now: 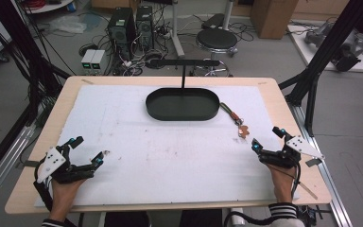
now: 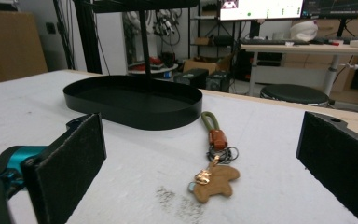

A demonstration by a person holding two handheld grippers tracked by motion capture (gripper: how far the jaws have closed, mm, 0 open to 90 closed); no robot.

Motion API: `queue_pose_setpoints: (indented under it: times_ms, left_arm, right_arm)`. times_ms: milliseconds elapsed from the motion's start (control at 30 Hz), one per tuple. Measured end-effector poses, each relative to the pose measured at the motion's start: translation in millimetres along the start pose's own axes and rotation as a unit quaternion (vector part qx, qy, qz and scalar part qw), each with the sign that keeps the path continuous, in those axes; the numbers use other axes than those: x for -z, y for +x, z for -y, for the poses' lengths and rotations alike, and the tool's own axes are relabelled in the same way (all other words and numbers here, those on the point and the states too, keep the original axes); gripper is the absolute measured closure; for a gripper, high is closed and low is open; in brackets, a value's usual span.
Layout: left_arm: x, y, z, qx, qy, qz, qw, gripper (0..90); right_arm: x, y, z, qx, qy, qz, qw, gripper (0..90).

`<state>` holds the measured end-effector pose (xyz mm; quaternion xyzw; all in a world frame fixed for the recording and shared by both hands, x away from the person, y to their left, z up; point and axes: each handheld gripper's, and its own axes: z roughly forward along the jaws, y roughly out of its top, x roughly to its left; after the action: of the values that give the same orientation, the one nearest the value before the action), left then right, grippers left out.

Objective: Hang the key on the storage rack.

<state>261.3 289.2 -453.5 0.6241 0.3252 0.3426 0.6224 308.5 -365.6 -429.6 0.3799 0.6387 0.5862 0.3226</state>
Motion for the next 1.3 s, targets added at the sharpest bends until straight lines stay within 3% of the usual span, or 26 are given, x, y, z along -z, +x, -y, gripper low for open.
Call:
queue_pose_setpoints:
  times_ms: [333,467,633,733,867,900,1000,1033,1133,1200,1233,1300]
  left_arm:
    - [-0.1,0.0,-0.1,-0.002,0.002,0.000,1.0000,5.9]
    - [-0.3,-0.3,-0.2,-0.003,0.002,0.001,1.0000,5.8]
    - [-0.6,-0.5,-0.1,-0.002,0.002,0.001,1.0000,5.9]
    - [-0.5,-0.4,-0.1,-0.003,0.004,0.001,1.0000,5.8]
    - [-0.6,-0.3,-0.2,-0.004,0.005,0.001,1.0000,5.8]
    - [-0.6,-0.3,-0.2,-0.004,0.005,0.001,1.0000,5.8]
    - [-0.9,-0.2,-0.4,-0.004,0.007,0.001,1.0000,5.8]
    - [-1.3,-0.3,-0.4,-0.004,0.008,0.000,1.0000,5.8]
    - [-1.5,-0.8,-0.6,-0.007,0.010,0.000,0.9999,5.8]
    - [-1.6,-0.7,-0.5,-0.005,0.009,0.000,0.9999,5.8]
    - [-1.6,-0.7,-0.5,-0.005,0.009,0.000,0.9999,5.8]
    - [-1.5,-0.6,-0.5,-0.005,0.009,-0.001,0.9999,5.9]
  right_arm:
    - [-16.8,-22.2,-49.4,0.013,0.037,-0.007,0.9992,0.3]
    - [-26.9,-26.4,-60.9,0.015,0.052,-0.009,0.9985,0.3]
    - [-49.6,-32.2,-76.1,0.027,0.099,-0.016,0.9946,0.3]
    - [-57.1,-34.0,-80.4,0.032,0.112,-0.021,0.9930,0.3]
    - [-76.8,-37.3,-93.3,0.041,0.150,-0.031,0.9873,0.3]
    - [-76.8,-37.3,-93.3,0.041,0.150,-0.031,0.9873,0.3]
    - [-93.8,-39.4,-99.4,0.045,0.185,-0.040,0.9810,0.3]
    - [-93.8,-39.4,-99.4,0.045,0.185,-0.040,0.9810,0.3]
    - [-109.0,-37.6,-105.5,0.052,0.217,-0.032,0.9743,0.3]
    - [-117.4,-36.8,-108.3,0.053,0.231,-0.033,0.9710,0.4]
    - [-117.4,-36.8,-108.3,0.053,0.231,-0.033,0.9710,0.4]
    - [-128.0,-36.3,-110.4,0.053,0.256,-0.032,0.9645,0.4]
